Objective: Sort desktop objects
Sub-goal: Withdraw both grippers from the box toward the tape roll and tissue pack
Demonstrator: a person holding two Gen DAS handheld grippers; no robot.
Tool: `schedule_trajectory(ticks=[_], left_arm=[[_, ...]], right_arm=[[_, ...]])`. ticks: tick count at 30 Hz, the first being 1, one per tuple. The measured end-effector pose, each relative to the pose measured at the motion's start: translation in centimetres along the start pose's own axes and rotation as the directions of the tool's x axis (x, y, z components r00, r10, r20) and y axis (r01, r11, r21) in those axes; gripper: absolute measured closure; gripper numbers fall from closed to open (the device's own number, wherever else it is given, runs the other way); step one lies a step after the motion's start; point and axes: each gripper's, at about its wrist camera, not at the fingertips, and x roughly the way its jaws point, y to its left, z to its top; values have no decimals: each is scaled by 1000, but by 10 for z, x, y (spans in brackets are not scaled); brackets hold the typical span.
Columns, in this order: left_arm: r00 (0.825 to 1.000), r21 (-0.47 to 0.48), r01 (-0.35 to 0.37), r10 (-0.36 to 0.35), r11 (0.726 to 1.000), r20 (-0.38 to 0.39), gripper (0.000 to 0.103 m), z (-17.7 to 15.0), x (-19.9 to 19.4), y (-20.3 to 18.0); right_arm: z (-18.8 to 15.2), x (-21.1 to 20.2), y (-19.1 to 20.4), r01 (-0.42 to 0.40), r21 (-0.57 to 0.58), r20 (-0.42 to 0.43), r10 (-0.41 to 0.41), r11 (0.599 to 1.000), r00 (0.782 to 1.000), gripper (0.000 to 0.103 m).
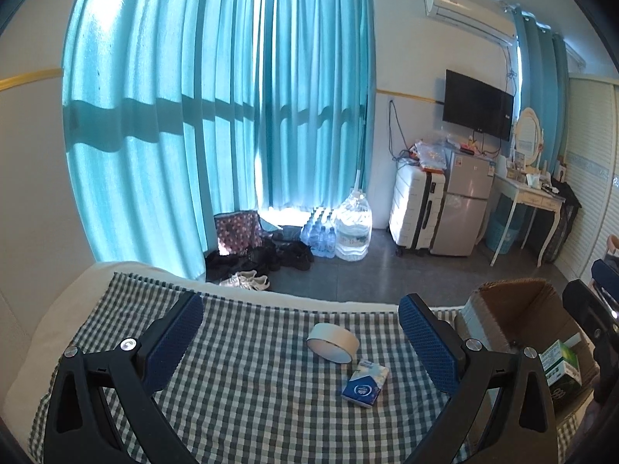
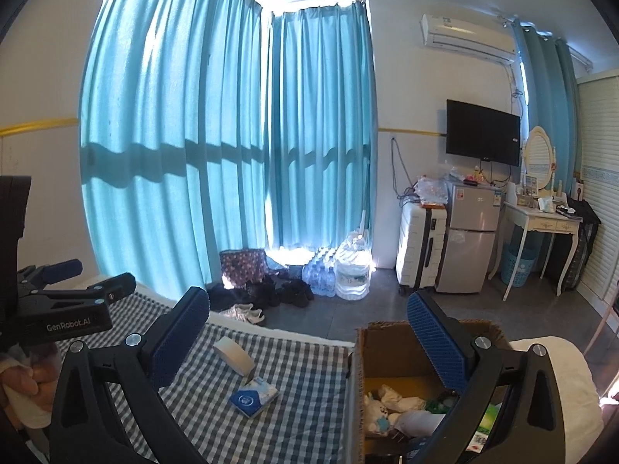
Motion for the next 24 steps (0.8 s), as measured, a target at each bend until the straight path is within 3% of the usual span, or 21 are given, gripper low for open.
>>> schedule_trajectory(ticks=[8,15,19,24], left_arm=[[996,25,2,0,1000,-89,0,-19,44,10],[985,29,43,-37,999,-166,0,-31,89,11],[970,3,117,-114,993,-215,0,-35,118,4],[938,34,134,-116,990,-326,0,-40,165,-6]], right_arm=[[-31,41,36,-77,-33,-110,73,996,991,0],[-67,84,42,-99,-24,-233,90,995,968,0],[-86,113,38,-90,-8,-300,84,996,950,0],[-108,145,37,-103,8,-375,98,995,922,0]])
